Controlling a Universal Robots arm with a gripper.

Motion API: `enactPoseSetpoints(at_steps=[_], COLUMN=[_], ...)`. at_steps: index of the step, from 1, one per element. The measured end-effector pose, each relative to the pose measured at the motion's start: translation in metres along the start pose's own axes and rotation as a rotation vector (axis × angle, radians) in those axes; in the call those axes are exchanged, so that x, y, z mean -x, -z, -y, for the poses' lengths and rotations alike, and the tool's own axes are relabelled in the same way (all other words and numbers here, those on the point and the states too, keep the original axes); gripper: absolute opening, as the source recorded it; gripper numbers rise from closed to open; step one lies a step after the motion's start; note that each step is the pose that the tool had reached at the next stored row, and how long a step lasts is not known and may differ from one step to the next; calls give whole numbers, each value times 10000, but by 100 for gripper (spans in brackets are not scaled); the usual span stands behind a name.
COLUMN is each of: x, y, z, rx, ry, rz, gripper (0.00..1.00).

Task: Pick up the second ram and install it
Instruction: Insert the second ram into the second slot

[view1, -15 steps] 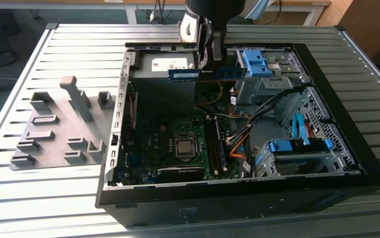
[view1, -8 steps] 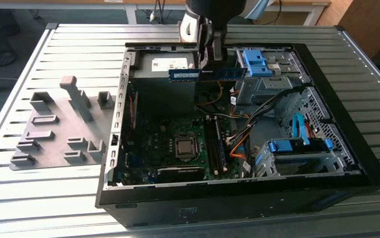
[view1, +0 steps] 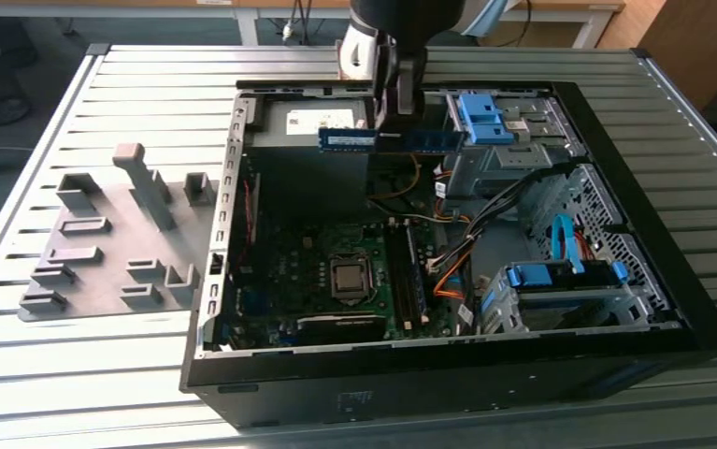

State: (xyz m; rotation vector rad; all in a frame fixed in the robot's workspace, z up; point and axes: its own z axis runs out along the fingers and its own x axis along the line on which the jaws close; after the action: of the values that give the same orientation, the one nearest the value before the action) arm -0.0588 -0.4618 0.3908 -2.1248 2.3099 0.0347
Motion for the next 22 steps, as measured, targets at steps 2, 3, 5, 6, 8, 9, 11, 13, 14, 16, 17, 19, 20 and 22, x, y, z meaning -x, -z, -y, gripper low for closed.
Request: enactPoseSetpoints(at_steps=[2,3,5,6,8,9,11,13,14,16,17,19,20,22], x=[0,0,0,0,0,0,0,0,0,0,0,0,0,0], y=[-1,-2,-5,-6,-9,-9,-12,-13,-14,-15,-15,-16,-16,-16], z=[0,0,0,0,0,0,0,0,0,0,0,0,0,0], rx=[-4,-6,-12,-15,-20,-22,-28,-32,-33,-37,-38,-38,-38,-38], ry=[-257,-381,-669,-831,-1152,-1302,-1600,-1855,-1951,-2134,-2194,-2209,-2210,-2210], rz=[3,3,8,11,15,15,20,23,25,28,29,30,29,30], gripper=[14,14,14,14,14,14,14,14,14,14,14,14,14,14])
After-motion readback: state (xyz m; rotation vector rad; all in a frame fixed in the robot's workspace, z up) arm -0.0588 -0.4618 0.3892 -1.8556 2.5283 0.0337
